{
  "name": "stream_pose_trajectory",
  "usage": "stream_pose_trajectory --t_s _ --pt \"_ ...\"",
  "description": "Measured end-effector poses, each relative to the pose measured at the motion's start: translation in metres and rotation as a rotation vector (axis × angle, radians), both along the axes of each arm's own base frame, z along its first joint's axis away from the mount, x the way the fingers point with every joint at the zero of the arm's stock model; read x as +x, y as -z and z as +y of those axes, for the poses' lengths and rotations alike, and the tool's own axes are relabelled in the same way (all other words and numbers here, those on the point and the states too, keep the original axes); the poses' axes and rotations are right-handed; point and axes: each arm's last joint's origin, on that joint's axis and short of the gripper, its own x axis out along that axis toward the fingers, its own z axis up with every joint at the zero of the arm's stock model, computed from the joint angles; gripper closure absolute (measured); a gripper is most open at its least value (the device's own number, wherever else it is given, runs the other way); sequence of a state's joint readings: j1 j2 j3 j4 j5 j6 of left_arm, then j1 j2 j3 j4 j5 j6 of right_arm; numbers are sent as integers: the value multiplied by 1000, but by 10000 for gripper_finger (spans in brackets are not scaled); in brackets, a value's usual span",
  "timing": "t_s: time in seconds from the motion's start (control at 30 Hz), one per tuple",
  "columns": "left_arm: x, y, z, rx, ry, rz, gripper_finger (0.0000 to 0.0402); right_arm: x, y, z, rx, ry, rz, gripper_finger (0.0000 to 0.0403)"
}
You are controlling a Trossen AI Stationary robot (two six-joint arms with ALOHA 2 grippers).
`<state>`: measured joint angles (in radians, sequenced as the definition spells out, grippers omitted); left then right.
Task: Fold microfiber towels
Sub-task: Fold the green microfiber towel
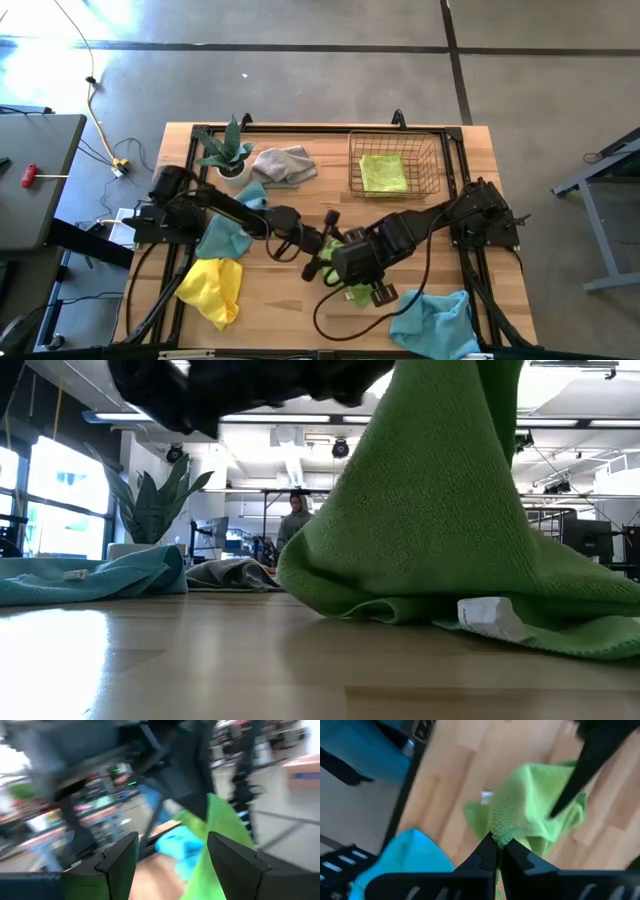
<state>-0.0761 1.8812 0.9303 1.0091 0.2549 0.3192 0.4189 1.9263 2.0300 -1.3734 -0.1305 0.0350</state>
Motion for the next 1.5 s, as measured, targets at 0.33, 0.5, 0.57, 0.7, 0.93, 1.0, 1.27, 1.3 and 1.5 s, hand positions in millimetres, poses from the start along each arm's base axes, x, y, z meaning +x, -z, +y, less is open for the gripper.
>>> stream_pose_trajectory --t_s 0.33,0.5,0.57,0.7,0.93,1.0,1.27,1.3,1.5 --pt "25 8 -11 24 325 161 172 -8 -1 23 79 78 26 403" --pt "23 16 -13 -17 429 305 172 -12 -1 30 86 122 37 403" --pt "20 22 -15 -49 463 385 172 -16 0 31 49 140 58 403" --pt "17 29 -20 -62 480 468 172 -25 3 26 -115 174 83 403" --pt "16 22 -42 -33 501 386 172 -23 0 12 -585 94 -136 403" --pt "17 20 -47 -19 458 352 172 -18 -3 10 -704 -10 -210 403" --pt "22 18 -47 -17 165 337 172 11 -16 -3 -1056 -186 -404 403" --pt "22 19 -45 -25 115 340 172 14 -17 -4 -1098 -205 -416 403" --pt "24 17 -38 -55 -122 339 172 14 -17 -5 -1102 -225 -409 403"
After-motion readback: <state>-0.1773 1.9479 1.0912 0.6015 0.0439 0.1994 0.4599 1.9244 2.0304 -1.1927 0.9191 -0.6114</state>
